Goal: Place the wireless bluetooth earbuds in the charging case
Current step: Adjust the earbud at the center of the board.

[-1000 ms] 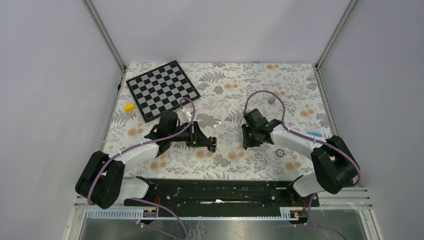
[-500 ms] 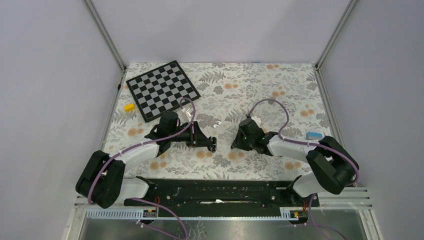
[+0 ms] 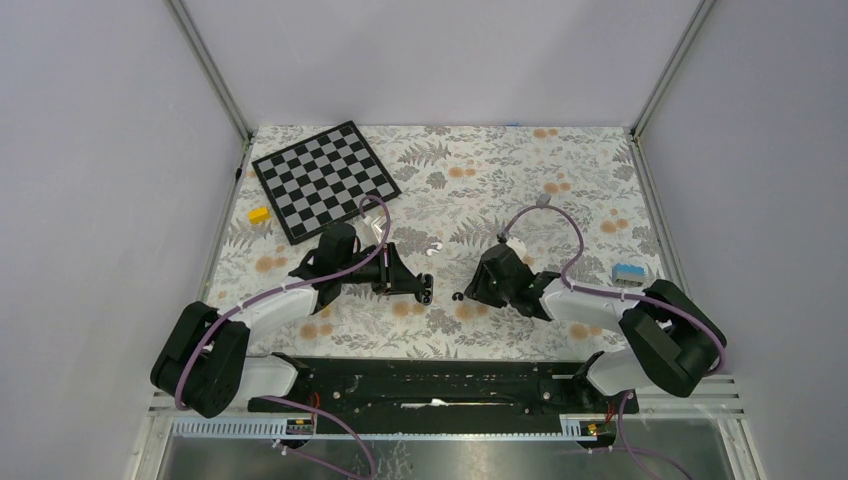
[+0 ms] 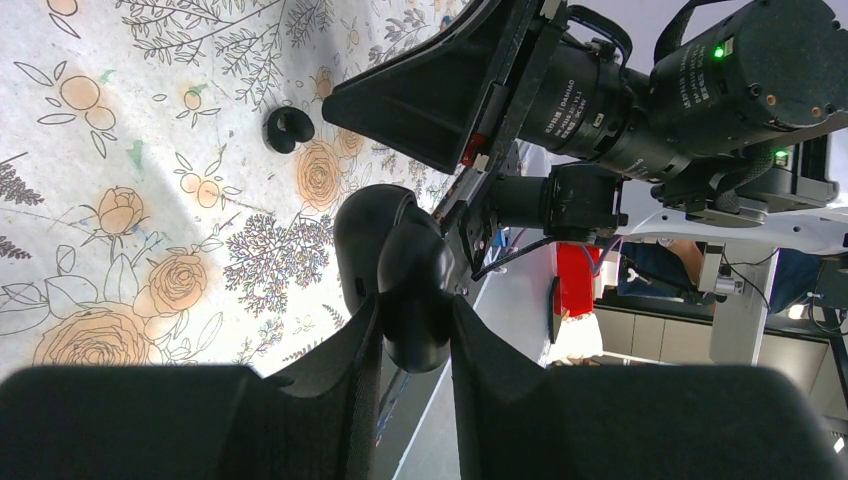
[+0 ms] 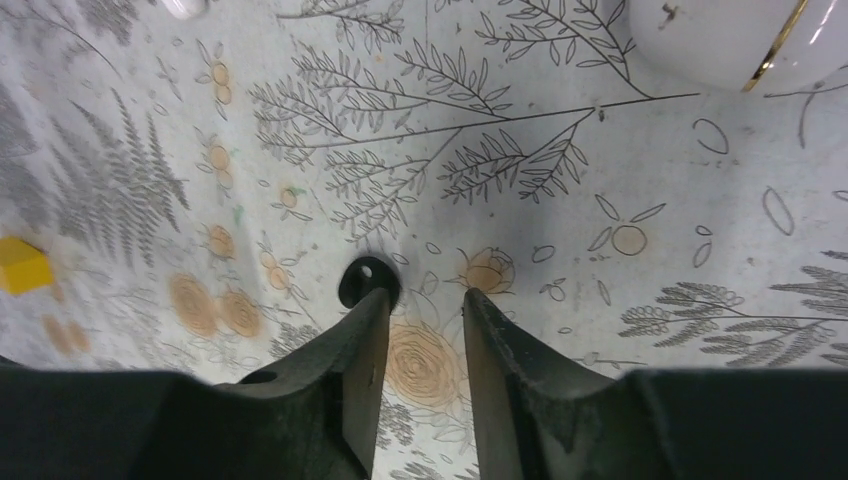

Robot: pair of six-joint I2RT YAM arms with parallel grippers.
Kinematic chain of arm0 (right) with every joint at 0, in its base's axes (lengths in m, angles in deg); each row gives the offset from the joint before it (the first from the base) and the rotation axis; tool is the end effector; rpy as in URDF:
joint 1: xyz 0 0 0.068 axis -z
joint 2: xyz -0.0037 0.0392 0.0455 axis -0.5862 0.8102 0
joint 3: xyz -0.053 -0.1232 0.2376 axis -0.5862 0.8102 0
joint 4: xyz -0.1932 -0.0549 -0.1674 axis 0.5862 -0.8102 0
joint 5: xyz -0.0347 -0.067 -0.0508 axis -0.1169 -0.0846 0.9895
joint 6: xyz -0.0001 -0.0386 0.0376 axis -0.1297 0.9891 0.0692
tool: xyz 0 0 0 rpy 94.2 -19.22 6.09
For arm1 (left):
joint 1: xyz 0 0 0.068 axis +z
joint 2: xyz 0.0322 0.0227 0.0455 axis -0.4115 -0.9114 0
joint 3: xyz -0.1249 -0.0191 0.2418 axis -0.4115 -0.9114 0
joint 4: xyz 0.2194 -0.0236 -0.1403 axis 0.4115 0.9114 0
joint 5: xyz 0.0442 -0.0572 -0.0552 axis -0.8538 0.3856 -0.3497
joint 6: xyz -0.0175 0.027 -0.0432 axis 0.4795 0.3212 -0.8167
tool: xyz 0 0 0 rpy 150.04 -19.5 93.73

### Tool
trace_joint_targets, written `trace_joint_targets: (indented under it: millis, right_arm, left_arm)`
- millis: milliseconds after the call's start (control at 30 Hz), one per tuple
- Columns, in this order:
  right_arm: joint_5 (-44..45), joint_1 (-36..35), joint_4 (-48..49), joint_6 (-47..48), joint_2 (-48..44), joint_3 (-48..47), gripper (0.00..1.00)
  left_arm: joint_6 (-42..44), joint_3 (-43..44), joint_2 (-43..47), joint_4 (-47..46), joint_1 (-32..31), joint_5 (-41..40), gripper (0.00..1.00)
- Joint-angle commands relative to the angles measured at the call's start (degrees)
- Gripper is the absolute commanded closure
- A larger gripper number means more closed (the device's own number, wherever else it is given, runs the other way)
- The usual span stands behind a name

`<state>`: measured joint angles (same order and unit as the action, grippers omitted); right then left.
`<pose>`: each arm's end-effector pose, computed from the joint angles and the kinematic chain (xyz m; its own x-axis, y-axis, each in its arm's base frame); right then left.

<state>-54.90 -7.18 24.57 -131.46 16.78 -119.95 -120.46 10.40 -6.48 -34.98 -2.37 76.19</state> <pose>0.1949 0.1767 0.1528 -0.7999 0.3449 -0.4912 0.0382 0.8460 0.5318 0.2076 -0.1334 0.1900 -0.9489 -0.0906 -0.3024 0.2455 0.3908 -0.8871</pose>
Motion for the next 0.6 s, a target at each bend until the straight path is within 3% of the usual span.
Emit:
trace_joint_targets:
  millis: [0, 167, 267, 567]
  right_arm:
    - [-0.21, -0.46, -6.55, 10.11, -0.65, -4.9, 0.62]
    - [-0.07, -0.48, -14.11, 21.86, 0.19, -10.55, 0.63]
    - [-0.52, -0.52, -17.11, 26.44, 3.1, -14.86, 0.69]
    - [-4.59, -0.45, -18.42, 25.94, 12.76, -20.52, 0.82]
  left_arm:
    - [0.61, 0.47, 1.19, -2.65, -0.22, 0.12, 0.95]
    - [0.49, 0.54, 1.26, -2.54, -0.22, -0.33, 0.95]
    - [0.44, 0.35, 1.42, -2.69, -0.22, -0.69, 0.95]
    - [0.24, -0.1, 2.15, -2.42, -0.17, -0.77, 0.95]
